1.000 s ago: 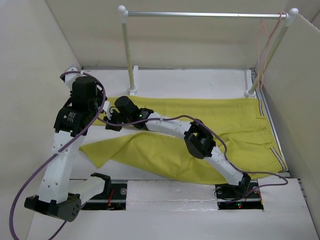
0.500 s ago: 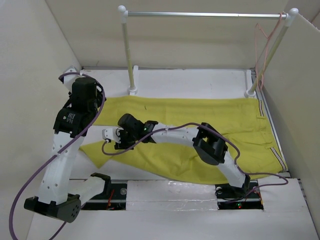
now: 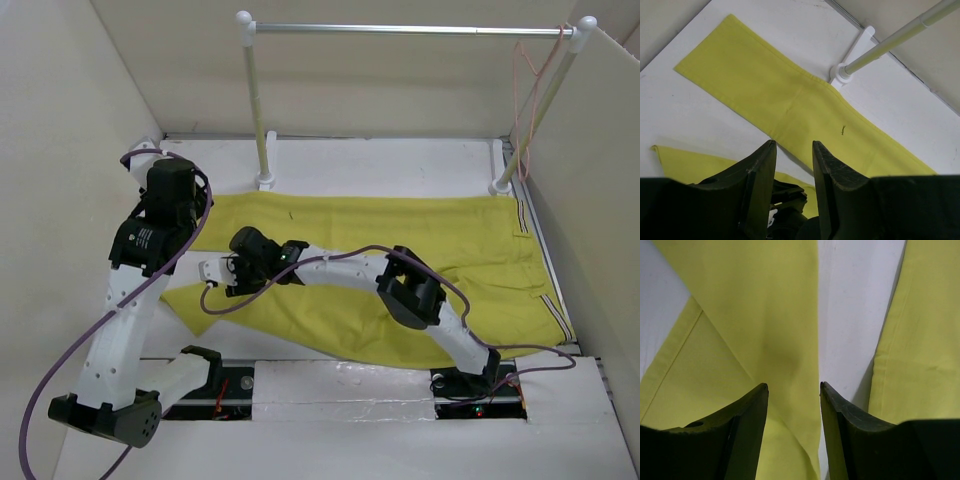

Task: Place the trousers on the hanger
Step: Flatten out the trousers at the center of the board.

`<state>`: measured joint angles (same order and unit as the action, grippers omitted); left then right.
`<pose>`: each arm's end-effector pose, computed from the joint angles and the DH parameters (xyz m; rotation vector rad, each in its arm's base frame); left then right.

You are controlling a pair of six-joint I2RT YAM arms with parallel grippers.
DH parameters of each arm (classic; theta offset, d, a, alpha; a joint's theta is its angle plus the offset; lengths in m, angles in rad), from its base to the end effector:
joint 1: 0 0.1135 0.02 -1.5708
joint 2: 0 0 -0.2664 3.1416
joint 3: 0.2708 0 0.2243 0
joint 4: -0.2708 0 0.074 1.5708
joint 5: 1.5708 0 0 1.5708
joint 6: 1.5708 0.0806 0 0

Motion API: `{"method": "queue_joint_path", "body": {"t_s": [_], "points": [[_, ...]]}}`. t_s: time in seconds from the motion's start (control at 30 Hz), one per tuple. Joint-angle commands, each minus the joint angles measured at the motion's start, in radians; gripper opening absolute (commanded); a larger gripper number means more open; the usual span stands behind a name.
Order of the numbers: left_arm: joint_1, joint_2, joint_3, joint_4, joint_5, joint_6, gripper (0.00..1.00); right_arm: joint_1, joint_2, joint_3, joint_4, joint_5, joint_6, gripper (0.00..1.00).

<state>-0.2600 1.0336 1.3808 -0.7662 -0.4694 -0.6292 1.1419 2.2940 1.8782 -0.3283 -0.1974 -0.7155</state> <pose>0.2024 -0.0161 0.4130 -0.6458 1.8337 -0.1218 0.2064 0.4893 0.1772 -1.9318 1.3180 0.4429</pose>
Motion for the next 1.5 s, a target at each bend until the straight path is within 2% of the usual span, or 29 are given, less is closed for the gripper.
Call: {"method": "queue_joint_path", "body": {"t_s": [0.0, 0.13, 0.47, 0.63, 0.7, 0.73, 0.8, 1.0, 1.17, 1.47], "points": [[0.004, -0.003, -0.003, 0.031, -0.017, 0.005, 0.31, 0.019, 0.045, 0.094, -0.033, -0.042, -0.044, 0.52], [0.004, 0.006, 0.000, 0.038, -0.017, 0.011, 0.31, 0.019, 0.085, 0.165, -0.087, -0.065, -0.064, 0.50], [0.004, 0.023, -0.006, 0.054, -0.026, 0.023, 0.31, 0.038, 0.084, 0.134, -0.100, -0.128, -0.084, 0.47], [0.004, 0.039, -0.003, 0.064, -0.021, 0.029, 0.31, 0.047, 0.099, 0.131, -0.080, -0.062, -0.071, 0.48], [0.004, 0.043, 0.000, 0.068, -0.023, 0.034, 0.31, 0.047, 0.107, 0.130, -0.057, -0.018, -0.062, 0.46], [0.004, 0.045, 0.001, 0.067, -0.025, 0.036, 0.31, 0.047, 0.110, 0.128, -0.049, -0.002, -0.053, 0.40], [0.004, 0.049, 0.003, 0.068, -0.025, 0.039, 0.31, 0.047, 0.111, 0.118, -0.023, 0.013, -0.045, 0.39], [0.004, 0.057, 0.006, 0.071, -0.041, 0.056, 0.31, 0.047, 0.124, 0.102, -0.026, -0.010, -0.051, 0.43], [0.004, 0.068, 0.007, 0.084, -0.034, 0.062, 0.31, 0.047, 0.058, 0.041, 0.015, -0.025, -0.042, 0.44], [0.004, 0.085, 0.004, 0.102, -0.018, 0.054, 0.30, 0.047, 0.041, -0.007, -0.014, -0.077, -0.052, 0.47]]}}
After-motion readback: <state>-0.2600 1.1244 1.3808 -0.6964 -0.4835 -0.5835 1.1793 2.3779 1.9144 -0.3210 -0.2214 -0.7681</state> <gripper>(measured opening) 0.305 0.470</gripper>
